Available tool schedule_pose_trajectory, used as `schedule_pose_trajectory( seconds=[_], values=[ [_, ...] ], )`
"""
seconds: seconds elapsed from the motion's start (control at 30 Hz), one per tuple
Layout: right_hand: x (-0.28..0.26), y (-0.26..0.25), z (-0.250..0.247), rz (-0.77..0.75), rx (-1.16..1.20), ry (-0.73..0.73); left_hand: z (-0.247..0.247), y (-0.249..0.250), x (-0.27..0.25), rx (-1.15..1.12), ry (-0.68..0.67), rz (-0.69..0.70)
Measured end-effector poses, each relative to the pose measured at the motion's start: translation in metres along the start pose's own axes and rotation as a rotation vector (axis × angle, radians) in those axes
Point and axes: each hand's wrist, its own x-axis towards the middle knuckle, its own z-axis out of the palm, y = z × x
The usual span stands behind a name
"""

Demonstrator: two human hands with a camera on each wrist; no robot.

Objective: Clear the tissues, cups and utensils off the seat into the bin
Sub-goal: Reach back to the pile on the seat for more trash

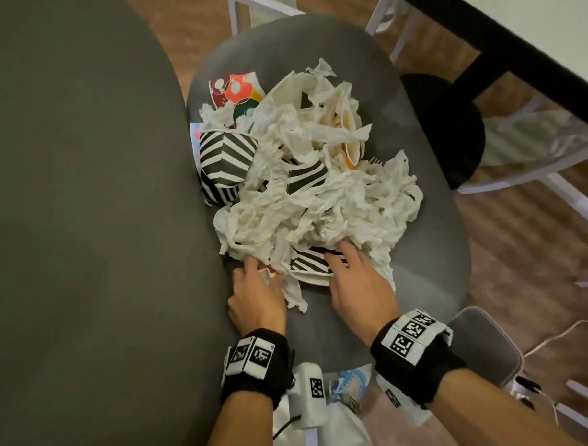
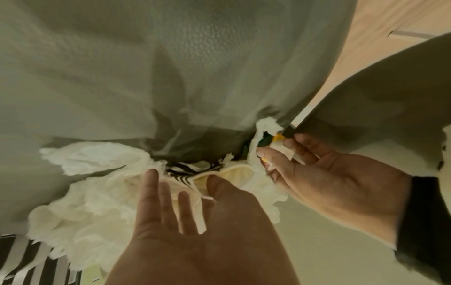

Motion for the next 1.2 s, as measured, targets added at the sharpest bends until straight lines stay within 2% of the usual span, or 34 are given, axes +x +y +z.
schedule_pose_trajectory(
  seconds=[0.1, 0.33, 0.53, 0.7, 0.93, 1.07, 1.2],
  values=[
    [-0.011, 0.012, -0.008, -0.002, 0.006, 0.091, -0.005, 0.000, -0.005, -0.033, 0.009, 0.038],
    [-0.051, 0.039, -0.011, -0.004, 0.203, 0.219, -0.021, 0.000, -0.023, -0.005, -0.061, 0.025],
    [-0.086, 0.066, -0.015, 0.100, 0.343, 0.372, -0.036, 0.013, -0.057, -0.036, -0.089, 0.167],
    [-0.119, 0.104, -0.019, 0.230, 0.416, 0.502, -0.028, 0.040, -0.090, -0.060, -0.142, 0.342],
    [-0.172, 0.166, -0.006, 0.452, 0.444, 0.577, 0.037, 0.094, -0.129, -0.014, -0.332, 0.723],
    [-0.204, 0.197, 0.012, 0.631, 0.426, 0.541, 0.092, 0.120, -0.151, 0.066, -0.498, 0.805],
    [-0.231, 0.231, 0.043, 0.858, 0.445, 0.391, 0.154, 0.134, -0.177, 0.236, -0.605, 0.839]
  ],
)
